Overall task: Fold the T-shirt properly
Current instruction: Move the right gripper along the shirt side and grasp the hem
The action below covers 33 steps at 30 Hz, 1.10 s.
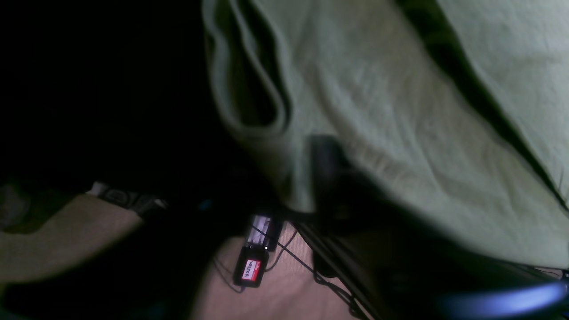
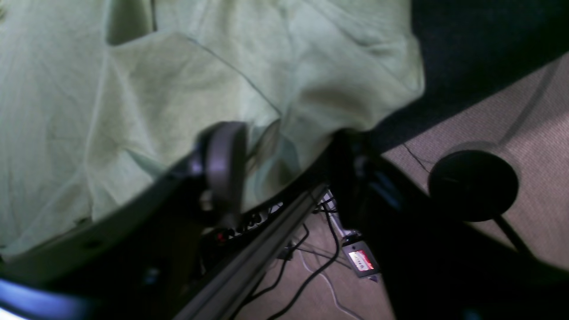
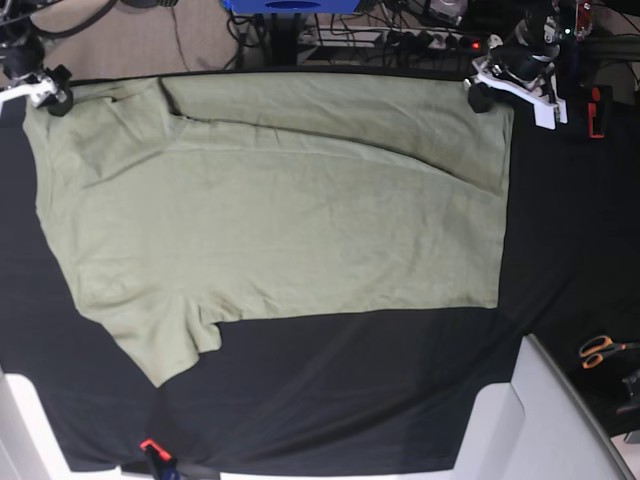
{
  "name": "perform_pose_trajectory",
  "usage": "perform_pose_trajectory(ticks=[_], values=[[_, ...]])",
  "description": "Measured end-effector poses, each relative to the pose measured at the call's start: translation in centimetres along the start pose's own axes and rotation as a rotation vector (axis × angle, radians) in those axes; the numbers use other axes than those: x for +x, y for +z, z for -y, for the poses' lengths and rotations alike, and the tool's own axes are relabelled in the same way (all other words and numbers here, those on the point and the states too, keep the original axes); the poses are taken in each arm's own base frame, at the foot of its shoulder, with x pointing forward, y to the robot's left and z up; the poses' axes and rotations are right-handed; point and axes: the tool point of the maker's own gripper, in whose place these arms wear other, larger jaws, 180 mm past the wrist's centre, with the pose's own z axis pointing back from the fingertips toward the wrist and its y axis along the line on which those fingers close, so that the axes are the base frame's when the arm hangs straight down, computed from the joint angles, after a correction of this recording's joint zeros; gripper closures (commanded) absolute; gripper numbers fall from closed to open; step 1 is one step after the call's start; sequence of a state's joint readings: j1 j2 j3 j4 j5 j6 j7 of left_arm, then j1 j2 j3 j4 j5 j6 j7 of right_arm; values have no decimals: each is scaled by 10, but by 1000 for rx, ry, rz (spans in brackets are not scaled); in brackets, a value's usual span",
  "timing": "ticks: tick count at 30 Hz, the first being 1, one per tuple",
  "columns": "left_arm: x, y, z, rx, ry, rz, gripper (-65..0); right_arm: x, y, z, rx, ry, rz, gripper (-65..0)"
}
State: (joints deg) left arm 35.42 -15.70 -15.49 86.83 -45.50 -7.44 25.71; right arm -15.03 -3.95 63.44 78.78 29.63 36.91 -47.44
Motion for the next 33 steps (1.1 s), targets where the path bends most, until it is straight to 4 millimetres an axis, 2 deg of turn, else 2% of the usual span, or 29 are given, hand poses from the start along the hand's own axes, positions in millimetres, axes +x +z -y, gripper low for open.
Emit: perform_pose_trajectory(ticks=[3,5,9,11,13,15,16,17,18,19,20,21,24,26,29,33], values=[[2,2,-4,8,2,5,-499,1,6,4,-21,18,0,-321],[15,5,-14,35,22,40,-545,18,19,8,-49,26,65,-321],[55,26,-52,129,50,158,-550,46,47,10,-109,92,157,-321],[74,38,-61,155,52,211,-550,51,55,1,-101,156,163,-321],[95,52,-66,171,50,279,-550,51,55,-18,-69,270,127,-320],[113,65,-68,184,44,339,-538,35,44,-46,-1,384,37,-315],[117,70,-68,188,50,358,-508,27,38,-63,46,418,12,-297],[120,74,-66,190,55,385,-441,19,33,-76,87,447,-12,-255],[118,76,-62,185,60,396,-349,11,28,-91,136,478,-33,-194],[111,74,-58,177,63,374,-217,6,24,-100,160,490,-47,-114],[105,70,-54,166,76,359,-92,2,21,-104,177,495,-59,-48],[101,67,-51,160,75,348,0,-3,18,-106,185,495,-76,0],[95,58,-40,129,71,326,0,-25,6,-112,220,498,-153,-24],[89,52,-31,105,60,301,0,-39,-6,-122,260,474,-189,-9],[86,49,-27,96,59,291,0,-40,-18,-126,283,433,-198,-6],[86,50,-28,98,59,292,0,-44,-27,-116,273,421,-239,-6]])
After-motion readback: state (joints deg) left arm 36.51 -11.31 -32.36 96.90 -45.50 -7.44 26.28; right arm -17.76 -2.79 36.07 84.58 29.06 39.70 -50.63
